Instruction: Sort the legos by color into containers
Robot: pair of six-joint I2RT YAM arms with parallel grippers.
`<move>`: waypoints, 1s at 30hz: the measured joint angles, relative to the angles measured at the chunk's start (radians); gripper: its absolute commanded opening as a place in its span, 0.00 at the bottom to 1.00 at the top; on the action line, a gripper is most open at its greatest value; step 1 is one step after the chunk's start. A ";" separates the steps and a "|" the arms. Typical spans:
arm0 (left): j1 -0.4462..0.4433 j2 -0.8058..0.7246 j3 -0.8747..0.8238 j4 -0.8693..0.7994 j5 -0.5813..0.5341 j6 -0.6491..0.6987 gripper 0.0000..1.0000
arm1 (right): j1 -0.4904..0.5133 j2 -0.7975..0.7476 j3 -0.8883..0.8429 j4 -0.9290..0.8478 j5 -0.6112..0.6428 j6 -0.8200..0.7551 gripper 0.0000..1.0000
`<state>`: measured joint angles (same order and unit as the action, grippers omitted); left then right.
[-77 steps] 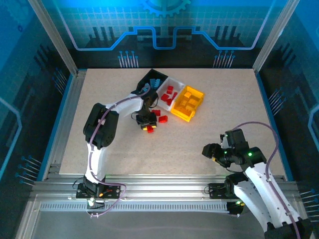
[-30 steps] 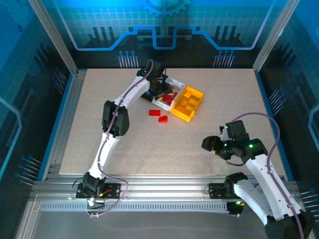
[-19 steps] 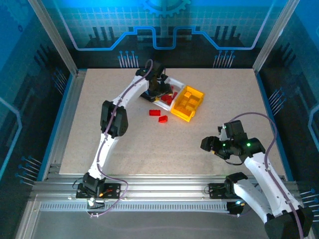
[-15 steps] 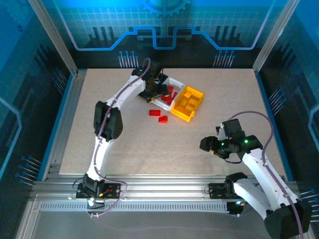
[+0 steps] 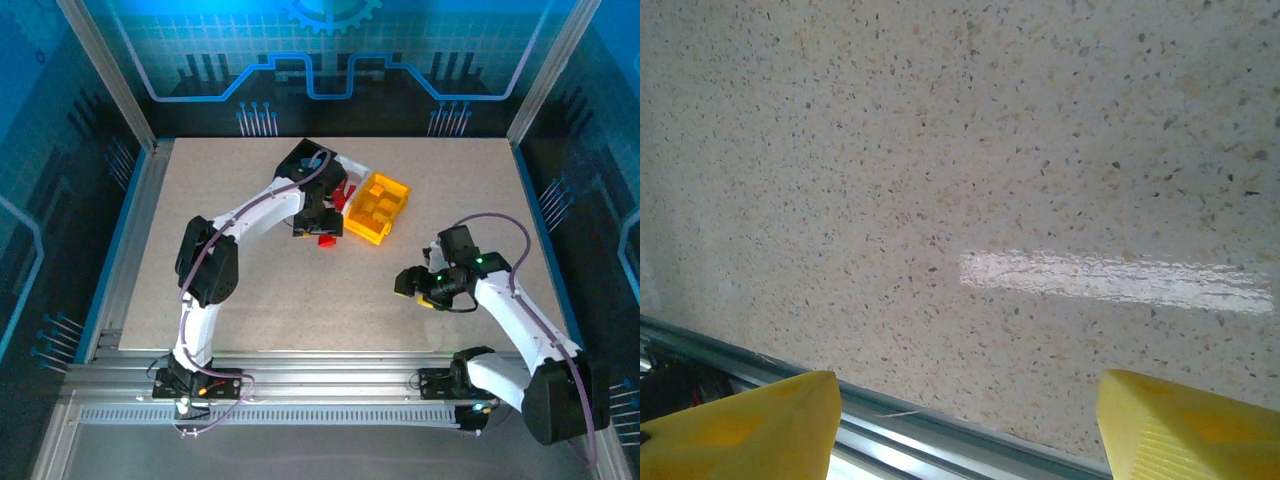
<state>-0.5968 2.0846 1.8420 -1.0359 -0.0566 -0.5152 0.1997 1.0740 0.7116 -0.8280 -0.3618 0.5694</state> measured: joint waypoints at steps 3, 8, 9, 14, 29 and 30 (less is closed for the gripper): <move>-0.001 0.032 0.000 0.016 0.000 0.000 0.72 | 0.000 0.013 0.024 0.003 -0.013 -0.008 0.69; -0.013 0.096 0.002 0.039 0.000 -0.005 0.78 | 0.000 -0.003 0.034 0.002 -0.014 -0.010 0.70; -0.015 0.102 0.003 0.041 0.000 -0.006 0.79 | 0.000 -0.010 0.034 0.001 -0.014 -0.010 0.70; -0.016 0.192 0.080 0.029 0.000 -0.001 0.80 | 0.000 -0.068 0.032 -0.006 -0.014 -0.007 0.69; 0.029 0.296 0.204 -0.001 0.001 0.021 0.71 | -0.005 -0.225 -0.064 -0.062 -0.002 0.040 0.69; 0.028 0.297 0.204 -0.002 0.003 0.021 0.70 | -0.005 -0.217 -0.064 -0.062 -0.001 0.040 0.69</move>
<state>-0.5686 2.3814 2.0460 -1.0378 -0.0532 -0.4946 0.1951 0.8570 0.6476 -0.8898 -0.3630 0.6094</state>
